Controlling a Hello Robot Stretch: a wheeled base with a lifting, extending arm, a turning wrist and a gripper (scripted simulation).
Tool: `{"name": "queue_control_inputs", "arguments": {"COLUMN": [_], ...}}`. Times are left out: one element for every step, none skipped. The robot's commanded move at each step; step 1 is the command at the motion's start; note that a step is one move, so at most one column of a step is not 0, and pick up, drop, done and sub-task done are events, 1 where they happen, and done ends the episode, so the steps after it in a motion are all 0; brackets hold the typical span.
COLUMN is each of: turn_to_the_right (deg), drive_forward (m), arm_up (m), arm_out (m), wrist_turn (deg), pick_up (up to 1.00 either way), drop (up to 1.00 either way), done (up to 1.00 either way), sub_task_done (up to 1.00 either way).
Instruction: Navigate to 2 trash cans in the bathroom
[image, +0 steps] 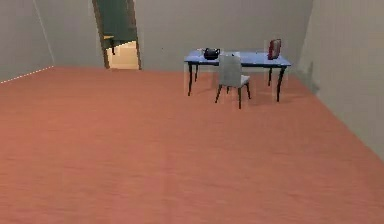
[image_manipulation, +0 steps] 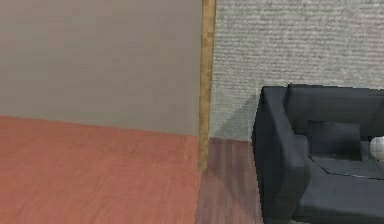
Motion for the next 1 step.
{"name": "queue_control_inputs", "arguments": {"turn_to_the_right": [9.0], "drive_forward": [0.00], "arm_up": [0.00], "arm_out": [0.00], "wrist_turn": [0.0], "pick_up": [0.00], "drop": [0.00], "done": [0.00], "sub_task_done": [0.00]}}
